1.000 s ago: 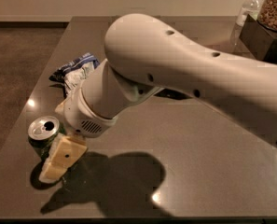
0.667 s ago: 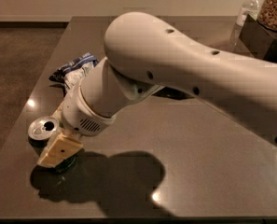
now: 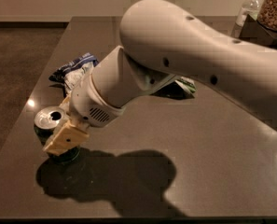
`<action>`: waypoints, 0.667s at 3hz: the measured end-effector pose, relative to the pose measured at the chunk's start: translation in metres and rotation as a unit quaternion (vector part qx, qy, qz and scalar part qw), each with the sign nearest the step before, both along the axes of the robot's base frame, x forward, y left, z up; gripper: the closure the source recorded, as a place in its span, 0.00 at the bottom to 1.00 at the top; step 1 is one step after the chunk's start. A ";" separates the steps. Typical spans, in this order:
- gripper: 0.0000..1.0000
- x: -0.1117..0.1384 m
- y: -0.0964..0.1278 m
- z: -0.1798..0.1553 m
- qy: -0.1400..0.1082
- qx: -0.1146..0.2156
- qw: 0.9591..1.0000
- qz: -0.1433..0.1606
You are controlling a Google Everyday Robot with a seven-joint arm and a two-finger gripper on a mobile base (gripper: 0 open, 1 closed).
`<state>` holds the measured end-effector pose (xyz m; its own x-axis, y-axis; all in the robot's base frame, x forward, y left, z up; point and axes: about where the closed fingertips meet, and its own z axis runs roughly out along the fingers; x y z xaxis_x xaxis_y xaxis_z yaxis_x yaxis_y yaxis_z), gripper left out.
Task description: Knock green can over
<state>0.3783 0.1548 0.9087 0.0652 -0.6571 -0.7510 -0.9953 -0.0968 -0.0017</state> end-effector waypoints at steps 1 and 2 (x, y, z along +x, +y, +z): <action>1.00 0.016 -0.021 0.012 0.004 -0.022 1.000 -0.019; 1.00 0.047 -0.063 0.015 0.018 -0.083 0.995 -0.057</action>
Offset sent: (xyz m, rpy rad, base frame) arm 0.0873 -0.1251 0.0157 -0.3347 0.0856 -0.2115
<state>0.4258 0.0914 0.9236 -0.0420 -0.7742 -0.6316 -0.9990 0.0209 0.0408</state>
